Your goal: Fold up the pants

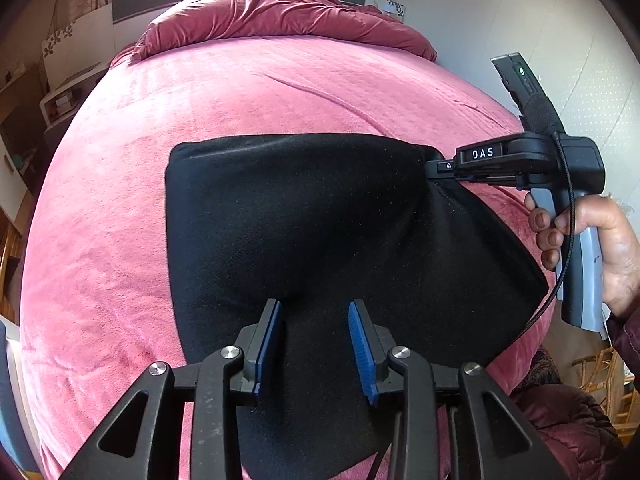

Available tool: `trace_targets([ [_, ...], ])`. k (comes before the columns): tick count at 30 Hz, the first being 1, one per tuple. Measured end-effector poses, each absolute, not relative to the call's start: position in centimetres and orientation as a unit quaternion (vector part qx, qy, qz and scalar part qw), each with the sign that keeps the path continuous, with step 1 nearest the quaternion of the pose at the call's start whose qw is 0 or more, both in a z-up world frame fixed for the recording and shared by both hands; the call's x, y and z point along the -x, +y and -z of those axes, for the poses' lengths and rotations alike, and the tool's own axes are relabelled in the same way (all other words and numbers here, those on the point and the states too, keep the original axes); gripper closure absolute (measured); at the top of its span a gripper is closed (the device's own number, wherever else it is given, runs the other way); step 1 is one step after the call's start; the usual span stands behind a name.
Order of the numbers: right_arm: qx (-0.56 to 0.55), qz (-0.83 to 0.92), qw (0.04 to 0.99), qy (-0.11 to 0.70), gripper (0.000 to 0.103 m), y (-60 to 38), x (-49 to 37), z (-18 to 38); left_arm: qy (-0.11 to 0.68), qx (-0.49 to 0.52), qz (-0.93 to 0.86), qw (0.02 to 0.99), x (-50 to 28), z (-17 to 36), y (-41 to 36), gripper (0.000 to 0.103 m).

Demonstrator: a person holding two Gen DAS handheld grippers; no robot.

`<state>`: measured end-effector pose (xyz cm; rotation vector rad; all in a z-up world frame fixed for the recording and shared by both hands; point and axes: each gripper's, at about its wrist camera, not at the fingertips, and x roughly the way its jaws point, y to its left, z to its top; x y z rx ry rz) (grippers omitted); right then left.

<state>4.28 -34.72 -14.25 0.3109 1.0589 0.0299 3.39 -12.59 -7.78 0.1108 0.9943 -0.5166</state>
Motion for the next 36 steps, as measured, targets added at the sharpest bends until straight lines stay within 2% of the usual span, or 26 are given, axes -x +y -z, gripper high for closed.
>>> trace_targets([
  [3, -0.157, -0.015, 0.851, 0.501, 0.095, -34.9, -4.2, 14.1, 0.468, -0.051, 0.242, 0.848, -3.0, 7.5, -12.3, 0.064],
  [5, -0.152, -0.012, 0.852, 0.501, 0.095, -35.1, -4.2, 13.8, 0.465, -0.043, 0.243, 0.85, -3.0, 7.3, -11.8, 0.056],
  [15, -0.167, -0.026, 0.86, 0.481, 0.073, -36.2, -0.8, 11.6, 0.473, 0.092, 0.206, 0.852, -5.3, 6.0, -3.4, 0.055],
  [21, -0.172, -0.05, 0.857, 0.483, 0.069, -36.0, 2.9, 11.2, 0.485, 0.134, 0.19, 0.843, -8.3, 6.6, -0.7, 0.055],
  [28, -0.157, -0.052, 0.845, 0.509, 0.07, -34.8, 5.8, 13.0, 0.51, 0.188, 0.203, 0.814, -11.1, 8.1, -0.8, 0.053],
  [30, -0.146, -0.047, 0.847, 0.509, 0.085, -34.4, 6.2, 13.3, 0.521, 0.191, 0.201, 0.807, -11.5, 8.8, -1.1, 0.052],
  [31, -0.14, -0.045, 0.849, 0.507, 0.089, -34.3, 6.1, 13.4, 0.524, 0.191, 0.202, 0.805, -11.6, 9.0, -1.3, 0.052],
  [36, -0.158, -0.037, 0.84, 0.518, 0.09, -34.8, 5.4, 15.4, 0.533, 0.18, 0.22, 0.797, -10.8, 10.3, -2.7, 0.052],
])
